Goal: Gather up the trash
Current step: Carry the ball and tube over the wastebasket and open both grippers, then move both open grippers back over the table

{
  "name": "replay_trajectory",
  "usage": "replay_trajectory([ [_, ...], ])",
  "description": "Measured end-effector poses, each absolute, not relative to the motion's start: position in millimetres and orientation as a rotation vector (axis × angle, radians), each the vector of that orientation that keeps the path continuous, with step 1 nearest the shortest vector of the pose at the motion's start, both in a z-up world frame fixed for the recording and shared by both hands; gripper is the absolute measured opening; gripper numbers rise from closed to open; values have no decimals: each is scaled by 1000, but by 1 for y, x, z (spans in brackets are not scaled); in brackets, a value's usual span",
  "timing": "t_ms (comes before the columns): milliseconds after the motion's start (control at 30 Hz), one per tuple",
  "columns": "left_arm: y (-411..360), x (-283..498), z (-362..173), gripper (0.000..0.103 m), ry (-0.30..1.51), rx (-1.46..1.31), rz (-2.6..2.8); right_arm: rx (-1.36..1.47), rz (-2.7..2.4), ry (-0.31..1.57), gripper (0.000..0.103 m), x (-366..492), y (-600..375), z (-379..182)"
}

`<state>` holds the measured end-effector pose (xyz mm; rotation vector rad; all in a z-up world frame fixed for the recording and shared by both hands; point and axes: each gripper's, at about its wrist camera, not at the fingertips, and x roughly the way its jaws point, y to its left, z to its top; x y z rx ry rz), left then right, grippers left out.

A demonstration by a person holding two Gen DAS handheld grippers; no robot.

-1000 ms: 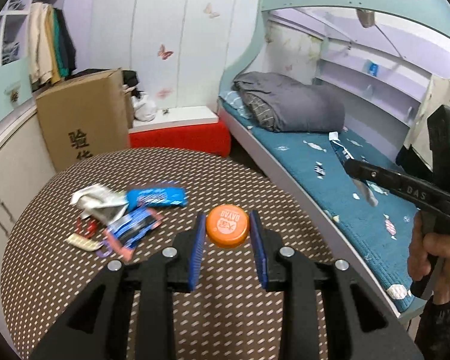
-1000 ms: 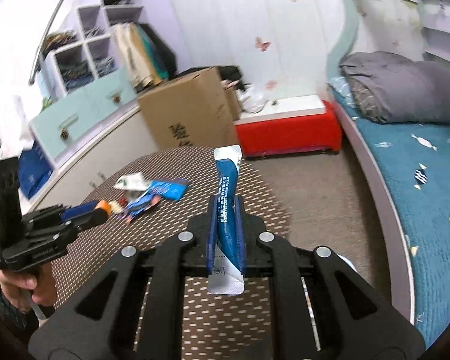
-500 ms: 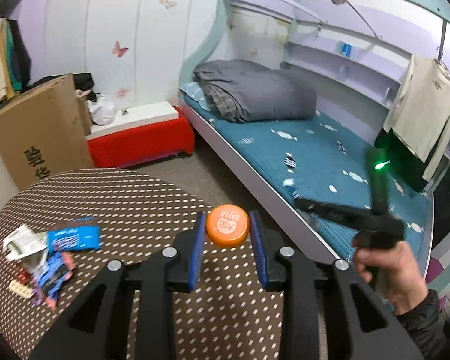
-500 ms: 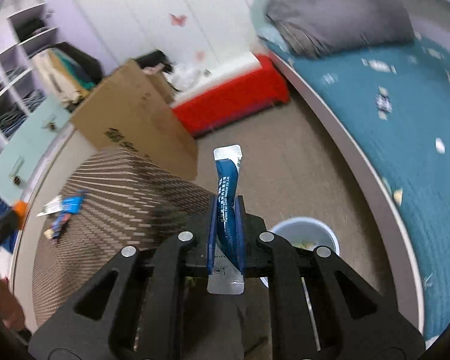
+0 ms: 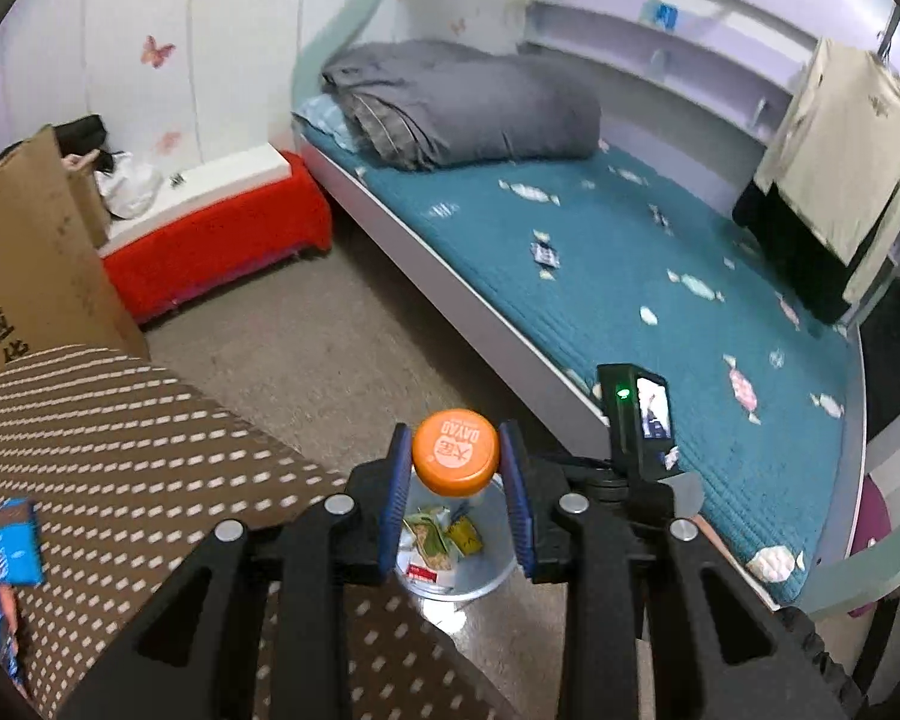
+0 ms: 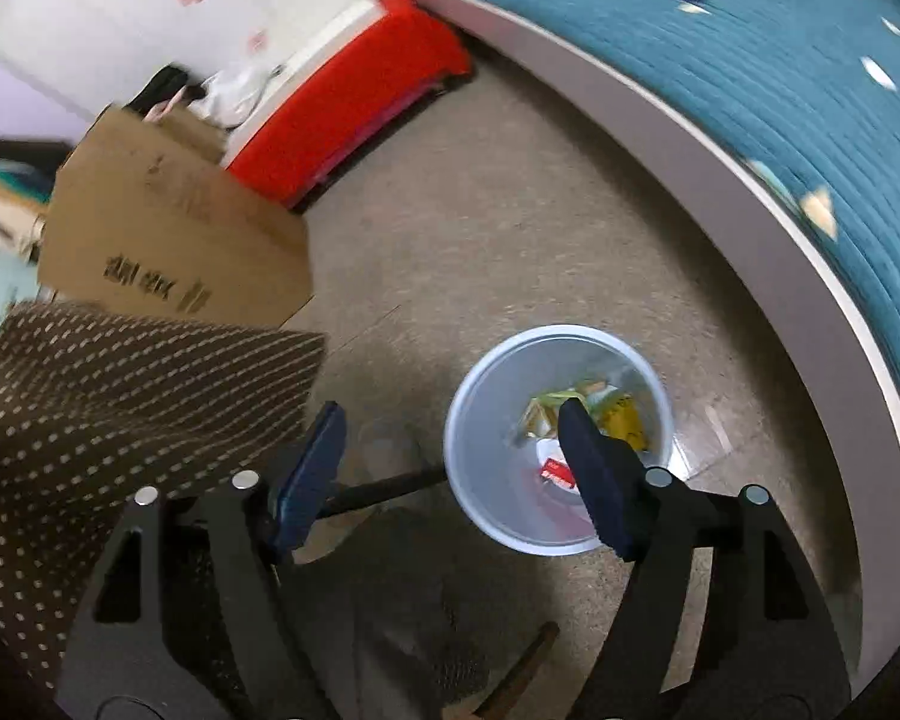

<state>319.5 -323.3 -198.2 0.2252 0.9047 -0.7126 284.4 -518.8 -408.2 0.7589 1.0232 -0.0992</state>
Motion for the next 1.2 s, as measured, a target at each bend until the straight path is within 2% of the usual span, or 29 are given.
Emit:
replay_trajectory([
  [33, -330, 323, -203, 29, 920, 238, -718, 772, -113, 1010, 81, 279, -525, -407],
  [67, -336, 327, -208, 29, 933, 250, -723, 779, -121, 996, 83, 274, -530, -403],
  [333, -382, 350, -240, 30, 1046, 323, -774, 784, -161, 853, 87, 244, -565, -356],
  [367, -387, 353, -245, 42, 1063, 342, -774, 781, -163, 840, 87, 242, -568, -350],
  [400, -389, 356, -247, 60, 1081, 345, -769, 778, -165, 828, 88, 241, -569, -344],
  [433, -389, 360, -248, 71, 1099, 336, -764, 777, -162, 811, 88, 239, -570, -338],
  [467, -387, 363, -245, 86, 1094, 316, -757, 778, -160, 799, 88, 238, -568, -334],
  [500, -385, 365, -241, 89, 1073, 307, -743, 778, -161, 790, 89, 237, -569, -331],
  [633, -373, 364, -233, 90, 1042, 278, -705, 777, -173, 768, 96, 232, -564, -320],
  [900, -332, 336, -201, 93, 930, 223, -670, 730, -196, 751, 97, 223, -538, -292],
  [1200, -281, 303, -165, 94, 832, 177, -642, 641, -137, 685, 97, 212, -493, -234],
])
